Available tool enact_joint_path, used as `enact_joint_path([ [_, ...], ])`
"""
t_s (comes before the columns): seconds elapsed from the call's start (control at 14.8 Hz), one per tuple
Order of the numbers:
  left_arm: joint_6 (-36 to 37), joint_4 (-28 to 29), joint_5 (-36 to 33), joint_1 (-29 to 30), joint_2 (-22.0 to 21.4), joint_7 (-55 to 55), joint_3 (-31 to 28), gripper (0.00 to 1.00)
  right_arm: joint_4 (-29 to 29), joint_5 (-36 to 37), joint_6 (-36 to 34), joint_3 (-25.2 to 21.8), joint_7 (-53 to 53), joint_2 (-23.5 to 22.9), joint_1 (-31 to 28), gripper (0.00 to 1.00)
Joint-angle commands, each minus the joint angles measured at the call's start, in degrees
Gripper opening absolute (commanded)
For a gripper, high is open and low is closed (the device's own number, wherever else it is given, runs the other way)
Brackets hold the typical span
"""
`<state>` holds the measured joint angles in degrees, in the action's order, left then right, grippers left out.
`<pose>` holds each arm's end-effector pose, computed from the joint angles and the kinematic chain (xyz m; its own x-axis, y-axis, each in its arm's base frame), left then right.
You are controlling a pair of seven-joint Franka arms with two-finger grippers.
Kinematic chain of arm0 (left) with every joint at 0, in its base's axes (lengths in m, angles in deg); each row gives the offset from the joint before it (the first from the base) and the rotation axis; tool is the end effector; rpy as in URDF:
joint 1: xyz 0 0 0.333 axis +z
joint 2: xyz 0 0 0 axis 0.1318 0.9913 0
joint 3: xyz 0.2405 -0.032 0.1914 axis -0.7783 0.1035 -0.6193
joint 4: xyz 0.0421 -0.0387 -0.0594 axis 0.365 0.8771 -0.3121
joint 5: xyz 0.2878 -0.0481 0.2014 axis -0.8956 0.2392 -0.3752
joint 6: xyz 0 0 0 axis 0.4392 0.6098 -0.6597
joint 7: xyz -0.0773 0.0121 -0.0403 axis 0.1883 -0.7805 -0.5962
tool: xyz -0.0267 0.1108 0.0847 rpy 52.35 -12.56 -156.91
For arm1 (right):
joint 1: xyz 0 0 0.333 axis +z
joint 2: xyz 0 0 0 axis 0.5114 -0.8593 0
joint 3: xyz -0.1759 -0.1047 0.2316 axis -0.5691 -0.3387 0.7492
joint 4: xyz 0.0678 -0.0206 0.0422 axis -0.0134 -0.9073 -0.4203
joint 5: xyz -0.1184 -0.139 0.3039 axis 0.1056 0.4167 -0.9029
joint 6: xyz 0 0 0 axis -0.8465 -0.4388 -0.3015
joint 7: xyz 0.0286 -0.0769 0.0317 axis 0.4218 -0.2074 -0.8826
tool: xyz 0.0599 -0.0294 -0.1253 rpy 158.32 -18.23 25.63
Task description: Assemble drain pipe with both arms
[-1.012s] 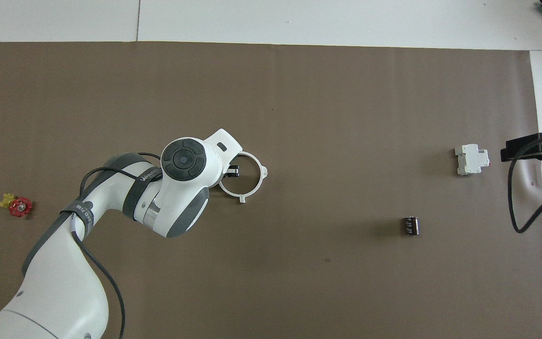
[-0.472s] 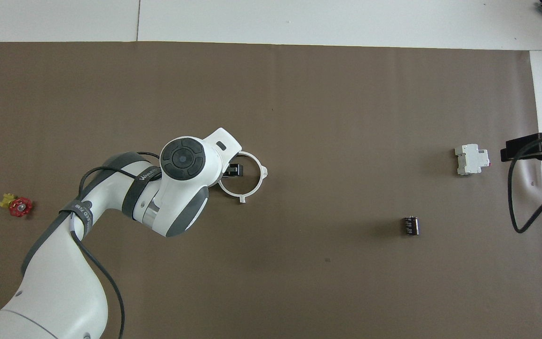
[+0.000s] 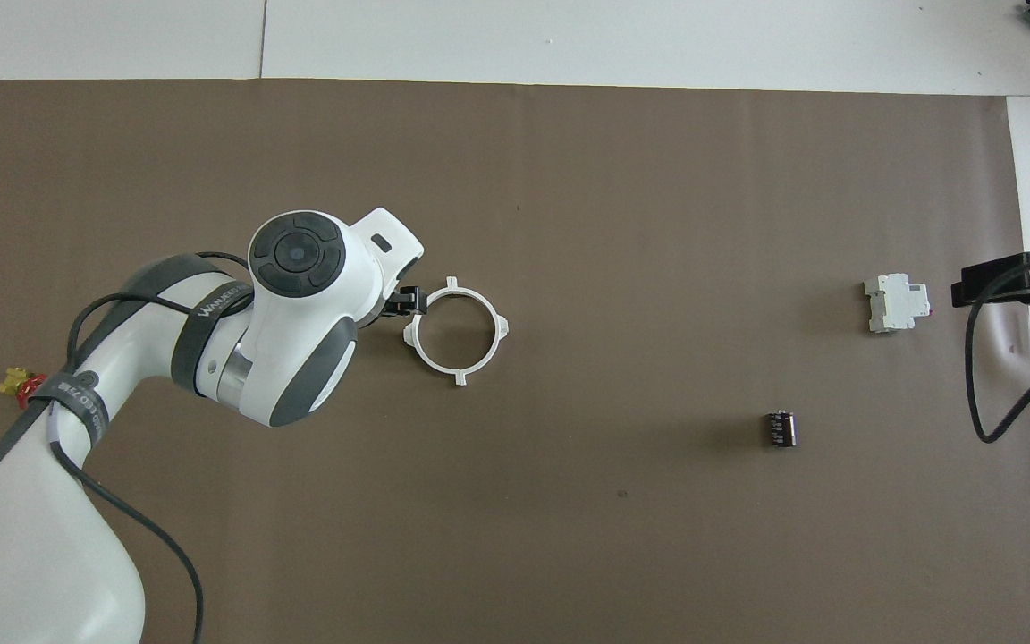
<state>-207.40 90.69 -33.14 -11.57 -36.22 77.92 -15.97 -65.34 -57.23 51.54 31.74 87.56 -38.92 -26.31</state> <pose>0.5296 -0.2521 0.3480 0.9970 -0.0544 0.0553 -0.0514 -0.9972 -0.0541 0.5052 -0.0305 0.5789 0.9988 -0.0448 0.0188 -0.0448 -0.9990 0.0004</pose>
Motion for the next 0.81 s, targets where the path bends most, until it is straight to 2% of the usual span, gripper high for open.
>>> enact_joint_path([
  [0.0, 7.2, -3.9, -1.1, 2.7, -1.4, -3.2, 0.0, 1.0, -1.4, 0.9, 0.5, 0.0, -1.5, 1.1, 0.1, 1.0],
  [0.4, 15.0, -8.4, 0.2, 8.1, -4.0, -9.1, -0.5, 1.0, -1.4, 0.9, 0.5, 0.0, -1.5, 1.1, 0.1, 1.0],
  [0.54, 18.9, -10.2, 1.9, 10.7, -5.5, -14.0, -0.8, 1.0, -1.4, 0.9, 0.5, 0.0, -1.5, 1.1, 0.0, 1.0],
  [0.74, 24.4, -13.2, 5.5, 12.2, -8.1, -22.3, -6.5, 1.0, -1.4, 0.9, 0.5, 0.0, -1.5, 1.1, 0.0, 1.0],
])
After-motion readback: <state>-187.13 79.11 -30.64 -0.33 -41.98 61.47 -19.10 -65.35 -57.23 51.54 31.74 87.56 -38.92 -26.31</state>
